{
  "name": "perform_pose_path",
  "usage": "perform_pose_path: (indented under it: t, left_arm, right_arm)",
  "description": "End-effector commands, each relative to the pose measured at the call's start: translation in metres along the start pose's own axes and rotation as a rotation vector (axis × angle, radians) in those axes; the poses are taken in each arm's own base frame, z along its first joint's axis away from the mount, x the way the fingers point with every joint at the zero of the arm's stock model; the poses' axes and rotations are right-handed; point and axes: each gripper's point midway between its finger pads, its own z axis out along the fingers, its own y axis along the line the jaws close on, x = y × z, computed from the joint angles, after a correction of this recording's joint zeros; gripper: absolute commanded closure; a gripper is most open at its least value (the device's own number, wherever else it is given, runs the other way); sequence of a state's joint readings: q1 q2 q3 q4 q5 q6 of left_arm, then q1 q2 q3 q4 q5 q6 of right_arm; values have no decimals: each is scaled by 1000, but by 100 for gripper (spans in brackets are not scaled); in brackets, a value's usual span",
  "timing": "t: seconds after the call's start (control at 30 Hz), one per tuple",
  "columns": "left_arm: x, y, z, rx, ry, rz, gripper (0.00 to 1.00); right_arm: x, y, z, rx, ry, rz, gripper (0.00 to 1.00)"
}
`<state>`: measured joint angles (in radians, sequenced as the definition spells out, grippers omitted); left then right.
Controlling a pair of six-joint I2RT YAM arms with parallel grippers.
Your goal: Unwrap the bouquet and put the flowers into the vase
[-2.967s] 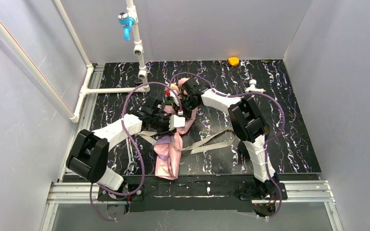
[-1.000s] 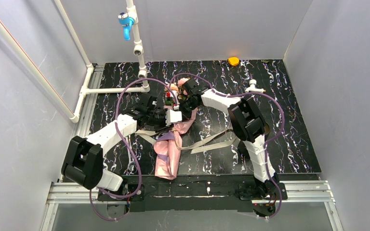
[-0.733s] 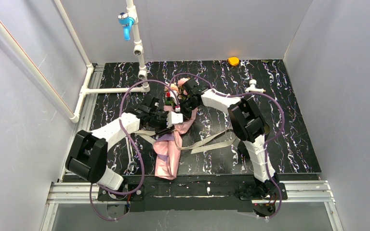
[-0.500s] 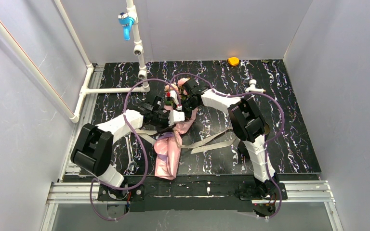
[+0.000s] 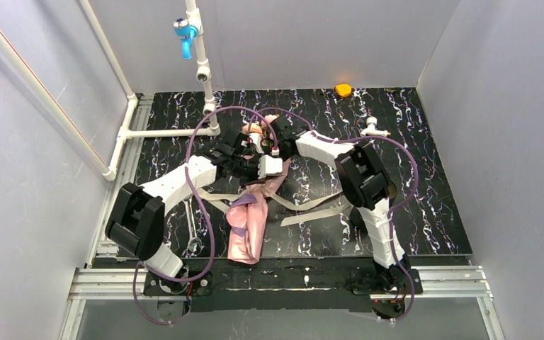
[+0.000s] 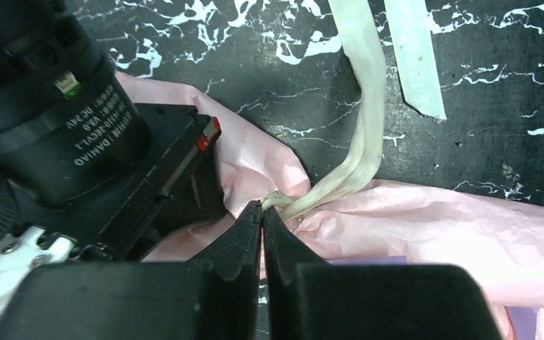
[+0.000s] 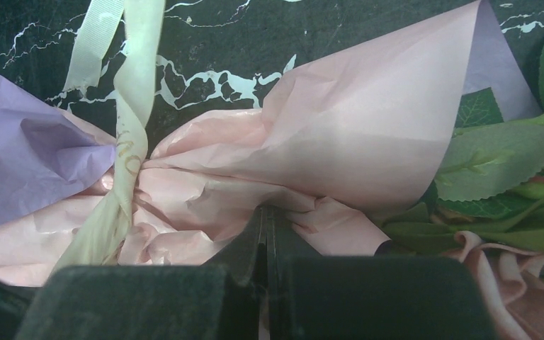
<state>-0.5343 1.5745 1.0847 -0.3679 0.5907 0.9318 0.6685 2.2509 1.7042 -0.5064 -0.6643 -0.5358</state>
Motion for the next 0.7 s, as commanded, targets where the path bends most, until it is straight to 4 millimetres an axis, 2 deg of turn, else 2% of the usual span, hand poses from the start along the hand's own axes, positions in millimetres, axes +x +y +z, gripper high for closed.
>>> perform_pose_path:
  t: [0.0, 0.07, 0.13, 0.23, 0.37, 0.57, 0.67]
  left_arm:
    - [-38, 16, -18, -86, -90, 90, 100]
    - [-41, 17, -25, -123, -108, 112, 100]
    - [-40, 15, -29, -135, -112, 75, 92]
    - [-33, 16, -40, -134, -123, -71, 80]
    - [-9, 16, -51, -145, -106, -205, 74]
    - [16, -4, -48, -116, -82, -217, 66]
    - [22, -7, -43, -110, -79, -226, 65]
  right_arm:
    - [100, -3, 11, 25, 281, 130, 99]
    - [99, -3, 11, 26, 280, 126, 99]
    - [98, -3, 11, 24, 278, 124, 99]
    - [95, -2, 10, 18, 272, 122, 99]
    - [89, -1, 8, 14, 258, 119, 99]
    - [78, 3, 4, 12, 228, 124, 99]
    - [68, 4, 0, 14, 201, 122, 91]
